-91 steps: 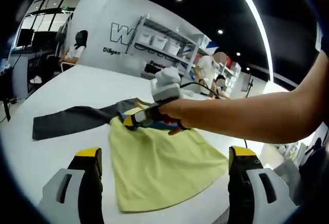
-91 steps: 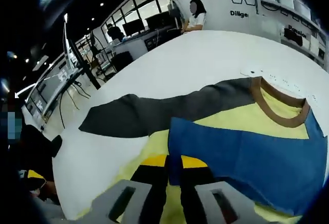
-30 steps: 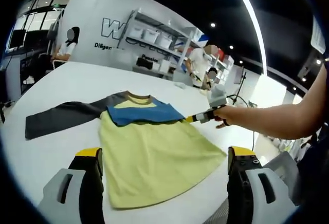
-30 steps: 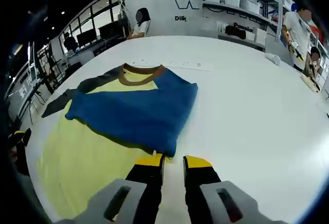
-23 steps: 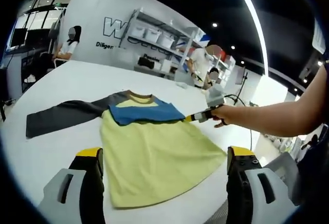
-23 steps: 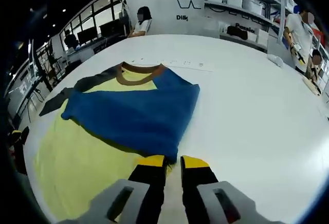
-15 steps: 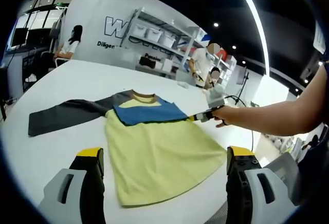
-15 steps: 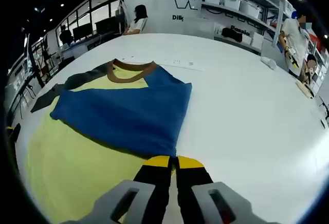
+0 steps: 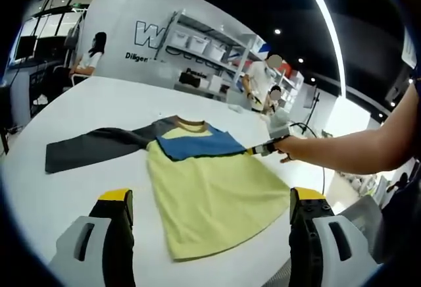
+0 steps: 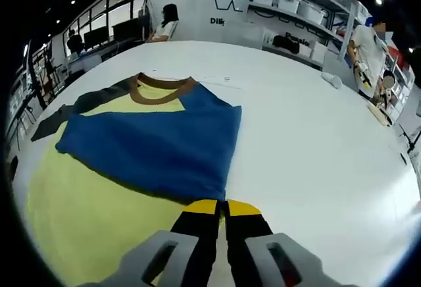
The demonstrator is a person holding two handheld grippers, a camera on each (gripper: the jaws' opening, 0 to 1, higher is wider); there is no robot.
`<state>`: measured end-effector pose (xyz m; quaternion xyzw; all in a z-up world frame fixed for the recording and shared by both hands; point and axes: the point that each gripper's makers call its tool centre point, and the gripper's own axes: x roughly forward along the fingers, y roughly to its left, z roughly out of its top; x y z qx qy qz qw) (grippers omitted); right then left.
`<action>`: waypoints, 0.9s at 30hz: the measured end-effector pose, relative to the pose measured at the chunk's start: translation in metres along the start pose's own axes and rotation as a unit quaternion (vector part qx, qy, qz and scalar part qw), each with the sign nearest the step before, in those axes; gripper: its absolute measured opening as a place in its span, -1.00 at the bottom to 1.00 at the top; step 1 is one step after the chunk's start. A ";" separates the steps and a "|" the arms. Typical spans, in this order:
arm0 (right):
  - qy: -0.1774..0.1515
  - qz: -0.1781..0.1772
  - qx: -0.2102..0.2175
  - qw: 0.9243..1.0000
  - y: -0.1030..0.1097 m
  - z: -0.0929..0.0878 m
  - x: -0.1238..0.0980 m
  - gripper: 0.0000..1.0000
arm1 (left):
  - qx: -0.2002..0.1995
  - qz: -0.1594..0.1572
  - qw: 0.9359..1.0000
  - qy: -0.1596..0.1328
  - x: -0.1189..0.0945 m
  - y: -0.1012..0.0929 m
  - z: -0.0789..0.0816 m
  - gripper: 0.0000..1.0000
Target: Fold the garment on the visible template until the final outline fits inside the template.
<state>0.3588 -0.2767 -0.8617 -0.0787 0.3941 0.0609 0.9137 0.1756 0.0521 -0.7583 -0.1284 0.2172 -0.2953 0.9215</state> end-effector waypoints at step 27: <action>-0.004 0.007 0.030 1.000 -0.003 -0.010 -0.009 -0.84 | 0.004 -0.008 1.000 0.002 0.001 -0.004 -0.001 0.87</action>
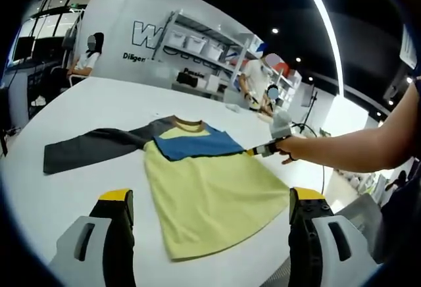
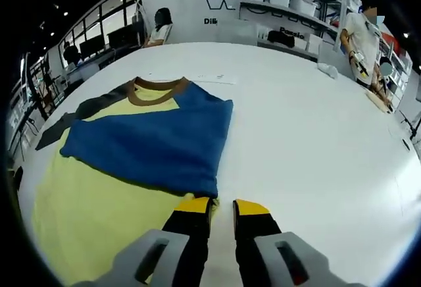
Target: Fold the garment on the visible template until the final outline fits inside the template.
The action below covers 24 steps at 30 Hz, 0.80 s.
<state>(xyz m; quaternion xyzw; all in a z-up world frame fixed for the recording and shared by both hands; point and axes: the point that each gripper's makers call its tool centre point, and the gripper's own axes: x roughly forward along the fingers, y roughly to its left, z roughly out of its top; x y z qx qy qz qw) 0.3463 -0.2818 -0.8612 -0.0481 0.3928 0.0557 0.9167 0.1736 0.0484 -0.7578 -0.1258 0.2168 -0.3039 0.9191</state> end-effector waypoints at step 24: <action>-0.019 -0.015 0.016 1.000 -0.021 -0.002 -0.031 -0.79 | 0.009 -0.005 1.000 0.006 0.001 -0.003 -0.002 0.87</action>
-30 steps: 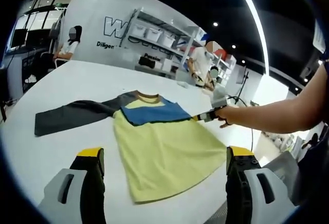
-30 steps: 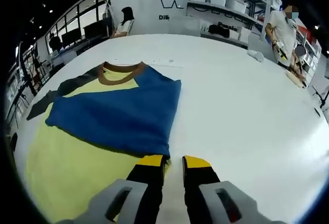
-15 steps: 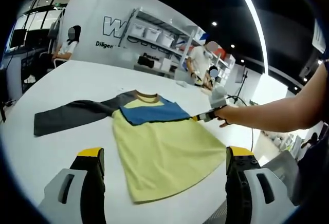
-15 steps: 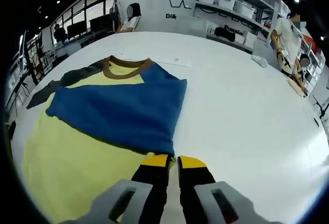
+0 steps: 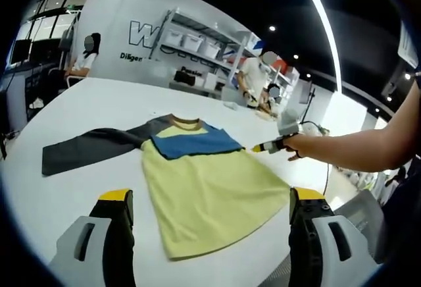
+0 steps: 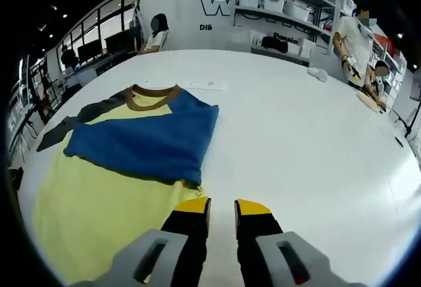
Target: Fold the garment on the visible template until the final outline fits inside the template.
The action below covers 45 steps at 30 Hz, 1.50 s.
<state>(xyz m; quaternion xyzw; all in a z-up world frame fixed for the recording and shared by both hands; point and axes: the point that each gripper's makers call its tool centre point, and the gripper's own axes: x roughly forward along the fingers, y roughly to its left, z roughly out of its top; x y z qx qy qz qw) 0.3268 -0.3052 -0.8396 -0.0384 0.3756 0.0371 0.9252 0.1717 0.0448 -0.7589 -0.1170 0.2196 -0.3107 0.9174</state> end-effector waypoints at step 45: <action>-0.163 0.095 -0.082 0.979 0.148 -0.022 -0.164 -0.22 | 0.010 -0.024 1.000 0.005 0.002 -0.012 -0.002 0.88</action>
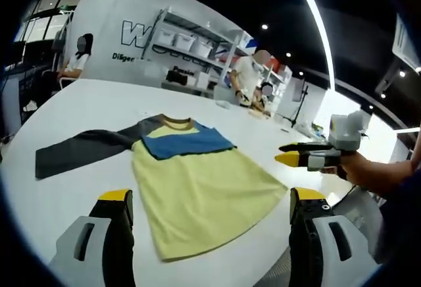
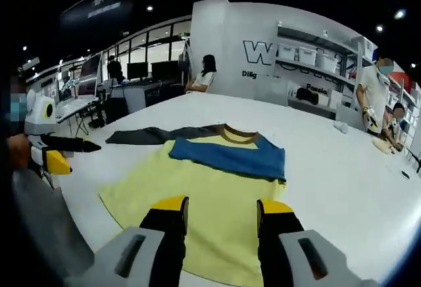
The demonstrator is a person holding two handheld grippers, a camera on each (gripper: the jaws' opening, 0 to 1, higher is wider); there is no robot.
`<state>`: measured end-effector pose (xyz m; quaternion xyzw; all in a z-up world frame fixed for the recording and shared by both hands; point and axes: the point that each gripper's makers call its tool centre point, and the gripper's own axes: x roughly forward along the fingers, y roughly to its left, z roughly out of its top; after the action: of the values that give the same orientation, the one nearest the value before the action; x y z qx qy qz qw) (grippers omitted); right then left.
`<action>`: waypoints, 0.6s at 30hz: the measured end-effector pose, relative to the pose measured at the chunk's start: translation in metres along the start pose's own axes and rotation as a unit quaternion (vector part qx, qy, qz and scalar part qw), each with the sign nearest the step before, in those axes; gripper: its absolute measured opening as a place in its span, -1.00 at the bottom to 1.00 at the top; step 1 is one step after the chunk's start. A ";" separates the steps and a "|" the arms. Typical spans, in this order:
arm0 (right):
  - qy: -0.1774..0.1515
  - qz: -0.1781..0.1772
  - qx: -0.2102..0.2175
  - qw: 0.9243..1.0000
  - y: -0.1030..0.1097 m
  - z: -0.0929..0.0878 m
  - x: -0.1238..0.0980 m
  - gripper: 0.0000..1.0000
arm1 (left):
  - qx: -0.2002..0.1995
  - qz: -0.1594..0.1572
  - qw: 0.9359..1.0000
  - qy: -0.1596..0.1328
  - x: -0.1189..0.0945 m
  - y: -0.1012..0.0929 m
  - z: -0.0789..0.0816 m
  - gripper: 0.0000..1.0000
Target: Fold the garment on the visible template until the final outline fits inside the template.
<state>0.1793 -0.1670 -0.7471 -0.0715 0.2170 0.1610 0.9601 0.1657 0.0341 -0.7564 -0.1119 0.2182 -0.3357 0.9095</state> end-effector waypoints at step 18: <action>-0.090 0.002 -0.056 0.994 0.032 0.028 -0.039 -0.32 | -0.030 0.103 0.993 -0.052 -0.031 0.088 0.042 0.84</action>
<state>0.1458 -0.1424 -0.7068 -0.1098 0.1207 0.1804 0.9700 0.2139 0.1227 -0.7398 -0.1337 0.1914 -0.2274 0.9454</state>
